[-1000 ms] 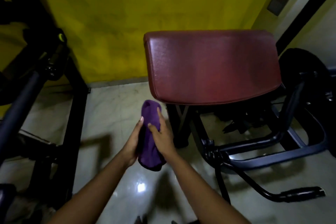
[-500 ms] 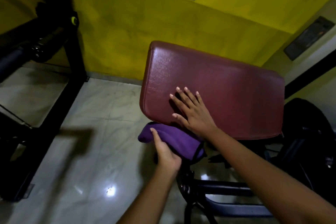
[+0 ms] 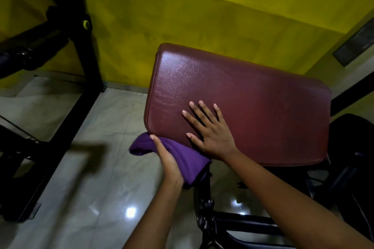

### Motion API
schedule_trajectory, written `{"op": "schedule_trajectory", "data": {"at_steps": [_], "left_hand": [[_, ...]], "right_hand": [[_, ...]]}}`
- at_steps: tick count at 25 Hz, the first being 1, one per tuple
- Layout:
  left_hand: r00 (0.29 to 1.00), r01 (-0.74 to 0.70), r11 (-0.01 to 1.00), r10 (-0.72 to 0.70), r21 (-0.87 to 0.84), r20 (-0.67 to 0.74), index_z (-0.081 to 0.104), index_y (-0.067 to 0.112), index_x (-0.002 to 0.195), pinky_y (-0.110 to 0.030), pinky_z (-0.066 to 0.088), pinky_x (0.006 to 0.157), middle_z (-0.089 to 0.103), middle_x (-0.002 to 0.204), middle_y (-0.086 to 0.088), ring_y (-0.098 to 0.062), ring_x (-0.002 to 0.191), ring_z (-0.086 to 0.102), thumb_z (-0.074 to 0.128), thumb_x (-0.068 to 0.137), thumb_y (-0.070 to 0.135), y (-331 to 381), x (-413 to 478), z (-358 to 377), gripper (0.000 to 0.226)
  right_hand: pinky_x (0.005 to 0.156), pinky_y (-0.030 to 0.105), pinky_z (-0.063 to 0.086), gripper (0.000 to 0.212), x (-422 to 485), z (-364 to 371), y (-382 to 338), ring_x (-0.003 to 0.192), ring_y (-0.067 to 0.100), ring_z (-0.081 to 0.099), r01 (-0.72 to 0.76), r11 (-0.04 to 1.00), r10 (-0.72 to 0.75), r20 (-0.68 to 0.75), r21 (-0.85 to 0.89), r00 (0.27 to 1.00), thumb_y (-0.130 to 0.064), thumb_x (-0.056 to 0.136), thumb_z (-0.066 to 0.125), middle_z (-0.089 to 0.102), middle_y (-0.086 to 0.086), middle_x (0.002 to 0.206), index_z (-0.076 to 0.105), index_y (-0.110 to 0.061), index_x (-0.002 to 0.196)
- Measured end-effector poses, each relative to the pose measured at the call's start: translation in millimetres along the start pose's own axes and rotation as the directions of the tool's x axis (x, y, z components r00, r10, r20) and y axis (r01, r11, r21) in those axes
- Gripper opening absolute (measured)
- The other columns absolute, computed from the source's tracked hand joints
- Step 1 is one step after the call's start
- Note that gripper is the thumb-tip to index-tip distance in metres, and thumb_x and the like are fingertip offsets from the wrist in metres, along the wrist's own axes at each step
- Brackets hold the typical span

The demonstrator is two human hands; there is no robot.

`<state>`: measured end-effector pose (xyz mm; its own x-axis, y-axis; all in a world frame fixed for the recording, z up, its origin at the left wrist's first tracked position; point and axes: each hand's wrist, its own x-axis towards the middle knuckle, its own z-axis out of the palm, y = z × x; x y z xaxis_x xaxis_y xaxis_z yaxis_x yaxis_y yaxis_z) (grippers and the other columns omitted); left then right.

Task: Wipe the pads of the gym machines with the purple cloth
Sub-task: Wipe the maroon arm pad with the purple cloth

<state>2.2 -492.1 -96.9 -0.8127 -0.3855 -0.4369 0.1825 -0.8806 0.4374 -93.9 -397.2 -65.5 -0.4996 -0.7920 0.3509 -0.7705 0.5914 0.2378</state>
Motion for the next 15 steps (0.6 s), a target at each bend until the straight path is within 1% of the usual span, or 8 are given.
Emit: {"op": "schedule_trajectory", "data": {"at_steps": [1,3,5,6,8,10,12,15], "left_hand": [[0.999,-0.046,0.996,0.044,0.071,0.023,0.043,0.021,0.139,-0.045,0.027,0.116,0.052,0.139,-0.003,-0.022,0.128,0.048,0.039,0.075,0.079,12.7,12.7,-10.8,0.086],[0.994,-0.104,0.920,0.102,0.378,0.024,0.042,0.025,0.139,-0.045,0.028,0.115,0.050,0.141,-0.003,-0.022,0.130,0.048,0.043,0.061,0.090,49.9,41.1,-26.7,0.102],[0.989,-0.121,0.724,0.145,0.680,0.022,0.047,0.029,0.135,-0.044,0.034,0.112,0.055,0.135,-0.002,-0.021,0.124,0.053,0.042,0.053,0.095,88.1,68.9,-27.3,0.106],[0.983,-0.166,0.630,0.162,0.758,0.081,0.051,0.030,0.131,-0.044,0.037,0.110,0.059,0.130,-0.001,-0.020,0.120,0.056,0.042,0.054,0.095,104.3,78.2,-17.9,0.101],[0.977,-0.208,0.501,0.149,0.840,0.153,0.052,0.034,0.128,-0.041,0.039,0.108,0.061,0.127,0.002,-0.018,0.116,0.057,0.037,0.057,0.094,123.8,93.8,6.6,0.095],[0.976,-0.211,0.437,0.135,0.874,0.168,0.049,0.037,0.131,-0.040,0.038,0.108,0.059,0.129,0.001,-0.018,0.119,0.055,0.035,0.055,0.095,135.2,110.0,26.9,0.096],[0.975,-0.222,0.408,0.102,0.886,0.197,0.048,0.041,0.130,-0.042,0.039,0.108,0.059,0.130,-0.001,-0.020,0.120,0.055,0.037,0.052,0.097,143.1,128.3,43.4,0.097],[0.964,-0.265,0.402,0.091,0.876,0.249,0.053,0.031,0.129,-0.042,0.041,0.106,0.062,0.126,-0.003,-0.021,0.116,0.057,0.041,0.063,0.089,159.0,158.5,79.2,0.088]], "right_hand": [[0.114,0.049,0.015,0.060,-0.1,0.1,-0.2,0.143,0.017,0.016,-0.001,1.000,0.001,-0.004,-0.002,1.000,-0.052,0.091,0.036,0.021,-0.001,0.154,0.024,-0.030,0.145],[0.114,0.048,0.014,0.059,-0.6,-0.3,-1.1,0.143,0.016,0.017,-0.029,0.999,0.030,-0.023,0.028,0.999,-0.052,0.091,0.035,0.025,-0.001,0.154,0.024,-0.031,0.145],[0.114,0.048,0.010,0.057,3.7,-2.8,-12.0,0.142,0.014,0.015,-0.125,0.985,0.133,-0.057,0.122,0.990,-0.053,0.093,0.031,0.027,-0.001,0.153,0.022,-0.032,0.145],[0.114,0.048,0.006,0.056,12.4,-4.6,-20.7,0.143,0.014,0.013,-0.194,0.965,0.209,-0.069,0.177,0.976,-0.054,0.094,0.026,0.025,-0.001,0.154,0.021,-0.032,0.145],[0.114,0.049,0.001,0.057,46.7,-8.0,-38.2,0.144,0.017,0.009,-0.319,0.916,0.349,-0.091,0.243,0.933,-0.054,0.094,0.022,0.020,-0.001,0.155,0.021,-0.031,0.146],[0.114,0.053,0.003,0.057,89.6,-7.1,-48.6,0.144,0.020,0.011,-0.431,0.870,0.462,-0.091,0.241,0.882,-0.053,0.094,0.023,0.019,0.001,0.156,0.023,-0.029,0.146],[0.113,0.057,0.010,0.057,114.9,-2.3,-53.4,0.144,0.023,0.014,-0.521,0.837,0.541,-0.107,0.167,0.834,-0.051,0.094,0.024,0.020,0.002,0.156,0.022,-0.028,0.147],[0.113,0.056,0.010,0.058,118.6,9.9,-56.5,0.144,0.024,0.016,-0.561,0.822,0.569,-0.163,0.097,0.806,-0.049,0.094,0.027,0.020,0.002,0.156,0.020,-0.028,0.147]]}}
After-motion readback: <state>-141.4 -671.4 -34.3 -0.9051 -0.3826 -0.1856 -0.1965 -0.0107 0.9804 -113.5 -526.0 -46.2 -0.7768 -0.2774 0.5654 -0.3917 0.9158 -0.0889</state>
